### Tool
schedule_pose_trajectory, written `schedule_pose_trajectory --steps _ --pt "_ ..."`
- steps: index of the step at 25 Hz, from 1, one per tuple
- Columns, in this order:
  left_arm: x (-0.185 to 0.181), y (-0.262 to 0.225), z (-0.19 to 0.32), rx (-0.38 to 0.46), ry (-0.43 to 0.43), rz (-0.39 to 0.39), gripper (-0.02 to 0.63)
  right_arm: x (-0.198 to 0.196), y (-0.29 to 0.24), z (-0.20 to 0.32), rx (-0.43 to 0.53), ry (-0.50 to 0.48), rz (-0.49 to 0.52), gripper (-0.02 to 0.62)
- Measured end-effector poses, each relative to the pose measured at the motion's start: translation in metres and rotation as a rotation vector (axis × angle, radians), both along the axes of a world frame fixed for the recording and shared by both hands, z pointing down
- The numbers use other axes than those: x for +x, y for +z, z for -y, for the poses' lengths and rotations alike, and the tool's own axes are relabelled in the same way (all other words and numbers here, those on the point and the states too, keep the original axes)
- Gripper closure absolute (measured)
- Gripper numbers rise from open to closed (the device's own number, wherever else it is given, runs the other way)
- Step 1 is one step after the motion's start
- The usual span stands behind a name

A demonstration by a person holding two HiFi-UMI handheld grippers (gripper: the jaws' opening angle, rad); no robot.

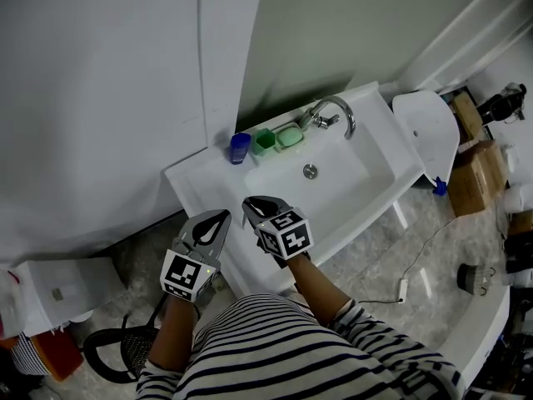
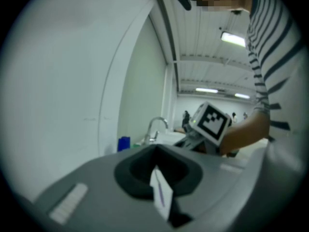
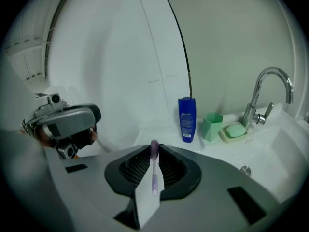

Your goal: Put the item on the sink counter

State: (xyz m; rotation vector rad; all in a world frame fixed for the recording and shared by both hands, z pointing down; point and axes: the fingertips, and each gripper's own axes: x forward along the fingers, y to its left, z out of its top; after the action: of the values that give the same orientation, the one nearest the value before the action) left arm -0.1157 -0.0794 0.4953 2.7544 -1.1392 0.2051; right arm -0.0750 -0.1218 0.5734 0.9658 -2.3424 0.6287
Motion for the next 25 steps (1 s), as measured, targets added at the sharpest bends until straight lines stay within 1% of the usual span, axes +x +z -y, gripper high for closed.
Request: schedule_pose_trajectory --steps 3,5,10,16,22,25 --pt "0.008 0.002 0.002 -0.01 0.002 0.002 0.6 0.011 -0.018 0.012 0.086 0.008 0.05 0.54" --pt "0.015 0.003 0.004 -0.012 0.004 0.003 0.598 0.023 -0.029 0.019 0.127 0.02 0.069 0.54" --pt "0.031 0.003 0.009 -0.014 0.009 0.005 0.598 0.053 -0.054 0.038 0.189 0.06 0.1 0.541" --pt "0.048 -0.002 0.019 -0.008 0.001 0.018 0.598 0.086 -0.091 0.061 0.278 0.08 0.134 0.541" --pt "0.063 -0.012 0.034 0.009 -0.013 0.016 0.598 0.105 -0.125 0.085 0.355 0.083 0.179 0.541" --pt "0.068 -0.012 0.043 0.007 -0.022 0.019 0.6 0.112 -0.144 0.098 0.402 0.092 0.221 0.541"
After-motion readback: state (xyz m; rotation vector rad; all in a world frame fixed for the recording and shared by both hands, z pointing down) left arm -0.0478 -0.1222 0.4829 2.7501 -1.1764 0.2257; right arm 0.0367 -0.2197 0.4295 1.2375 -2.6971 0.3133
